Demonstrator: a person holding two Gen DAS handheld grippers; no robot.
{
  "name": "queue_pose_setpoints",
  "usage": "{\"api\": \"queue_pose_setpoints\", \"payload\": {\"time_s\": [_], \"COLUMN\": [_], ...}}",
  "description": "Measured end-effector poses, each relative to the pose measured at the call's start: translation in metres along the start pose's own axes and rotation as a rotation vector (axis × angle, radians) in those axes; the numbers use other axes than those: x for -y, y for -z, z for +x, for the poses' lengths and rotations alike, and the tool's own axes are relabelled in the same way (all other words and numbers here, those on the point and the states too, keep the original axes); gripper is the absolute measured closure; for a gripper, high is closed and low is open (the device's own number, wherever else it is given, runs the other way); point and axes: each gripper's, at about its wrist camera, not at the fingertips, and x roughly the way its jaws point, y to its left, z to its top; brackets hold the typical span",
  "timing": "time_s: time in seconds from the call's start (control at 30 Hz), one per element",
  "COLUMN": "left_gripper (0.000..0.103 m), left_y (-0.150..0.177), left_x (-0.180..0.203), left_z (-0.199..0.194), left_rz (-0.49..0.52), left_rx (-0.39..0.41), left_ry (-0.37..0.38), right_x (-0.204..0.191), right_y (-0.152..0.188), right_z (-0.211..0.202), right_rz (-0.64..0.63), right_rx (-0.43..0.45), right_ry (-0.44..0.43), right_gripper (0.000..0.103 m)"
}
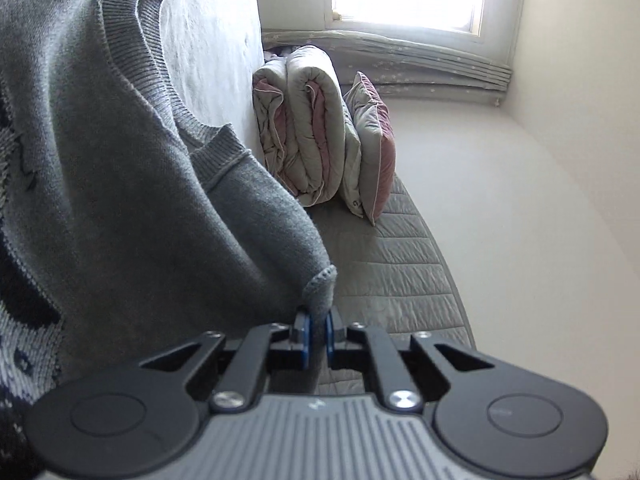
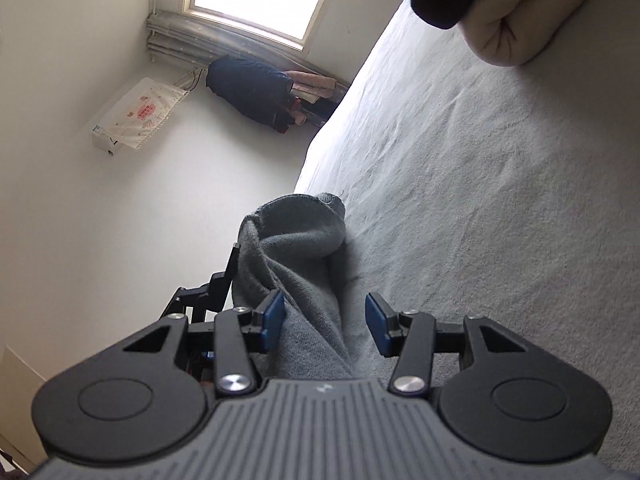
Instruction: Fold clothes
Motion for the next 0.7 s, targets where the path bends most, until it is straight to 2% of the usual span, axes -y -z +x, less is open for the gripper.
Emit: {"api": "queue_pose_setpoints", "payload": {"time_s": [0.2,0.33,0.37,0.47,0.5,0.53,0.57,0.67,0.7], "left_gripper": [0.096,0.096,0.096,0.095,0.095,0.095,0.095,0.089,0.081], "left_y": [0.004,0.006,0.005,0.003,0.001,0.000,-0.002,-0.009,-0.012], "left_x": [-0.018,-0.026,-0.026,-0.020,-0.017,-0.014,-0.011,-0.002,0.006], "left_z": [0.016,0.023,0.024,0.030,0.032,0.035,0.037,0.043,0.044], "left_rz": [-0.133,-0.170,-0.164,-0.101,-0.070,-0.037,-0.012,0.064,0.107], "left_rx": [0.056,0.082,0.082,0.069,0.062,0.049,0.034,-0.014,-0.030], "left_ry": [0.153,0.171,0.152,0.006,-0.053,-0.106,-0.144,-0.251,-0.287], "right_x": [0.009,0.006,0.004,-0.003,-0.005,-0.007,-0.009,-0.014,-0.015], "right_y": [-0.004,-0.005,-0.004,-0.004,-0.004,-0.004,-0.004,-0.003,-0.003], "right_z": [-0.012,-0.013,-0.012,-0.009,-0.008,-0.006,-0.004,-0.001,-0.003], "right_rz": [0.104,0.112,0.100,0.065,0.051,0.035,0.019,-0.024,-0.031], "right_rx": [0.023,0.014,0.009,-0.008,-0.013,-0.018,-0.022,-0.010,0.001], "right_ry": [-0.020,-0.037,-0.031,-0.014,-0.007,0.003,0.014,0.053,0.062], "right_gripper": [0.053,0.051,0.051,0.052,0.060,0.080,0.089,0.096,0.097]}}
